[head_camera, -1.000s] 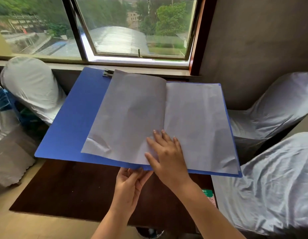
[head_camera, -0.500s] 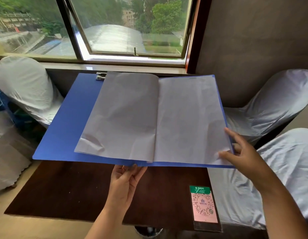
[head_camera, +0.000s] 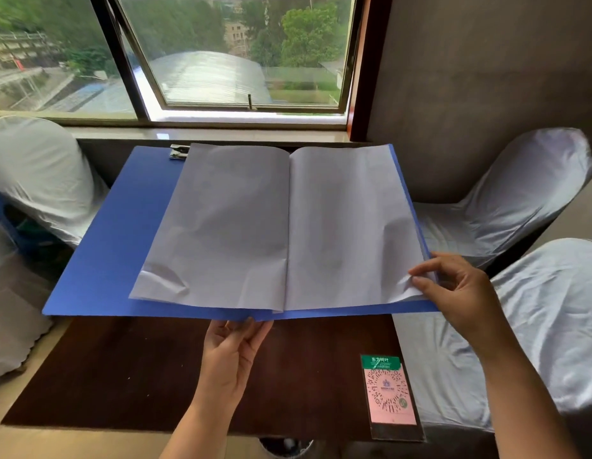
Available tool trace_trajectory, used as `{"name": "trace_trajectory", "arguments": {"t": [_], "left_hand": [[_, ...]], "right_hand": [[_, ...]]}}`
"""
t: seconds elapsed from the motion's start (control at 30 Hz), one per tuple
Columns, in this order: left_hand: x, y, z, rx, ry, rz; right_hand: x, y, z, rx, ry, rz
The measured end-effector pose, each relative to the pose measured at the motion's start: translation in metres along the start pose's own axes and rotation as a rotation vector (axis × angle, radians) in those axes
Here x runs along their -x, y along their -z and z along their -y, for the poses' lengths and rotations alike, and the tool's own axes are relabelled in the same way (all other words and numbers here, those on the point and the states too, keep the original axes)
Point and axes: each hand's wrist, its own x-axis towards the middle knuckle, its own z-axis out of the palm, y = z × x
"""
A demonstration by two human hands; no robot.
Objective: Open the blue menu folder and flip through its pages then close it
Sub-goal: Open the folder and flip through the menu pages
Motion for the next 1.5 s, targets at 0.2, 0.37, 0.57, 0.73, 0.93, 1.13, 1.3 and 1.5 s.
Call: {"name": "trace_trajectory", "arguments": {"t": [0.2,0.37,0.57,0.73,0.93,1.13,1.3,1.5], "left_hand": [[0.003,0.003,-0.003,-0.008,-0.011,-0.015],[0.004,0.003,0.0,0.001,0.003,-0.037],[0.005,0.001,0.004,0.015,0.016,-0.045],[0.009,-0.003,0.007,0.006,0.02,-0.034],[0.014,-0.006,0.008,0.005,0.013,-0.006],[0.019,-0.007,0.005,0.004,0.0,0.032],[0.02,-0.007,0.005,0.002,-0.011,0.045],[0.017,-0.007,0.003,0.042,0.004,0.034]], "right_hand": [[0.006,-0.013,0.016,0.21,0.188,-0.155],[0.012,-0.025,0.031,-0.355,0.086,-0.098],[0.019,-0.064,0.05,-0.606,-0.06,0.072],[0.026,-0.102,0.061,-0.268,0.107,0.115],[0.029,-0.139,0.074,-0.024,0.079,0.119],[0.026,-0.148,0.078,0.145,0.312,0.246],[0.025,-0.151,0.073,0.424,0.424,0.324],[0.018,-0.141,0.072,0.345,0.413,0.431]]}}
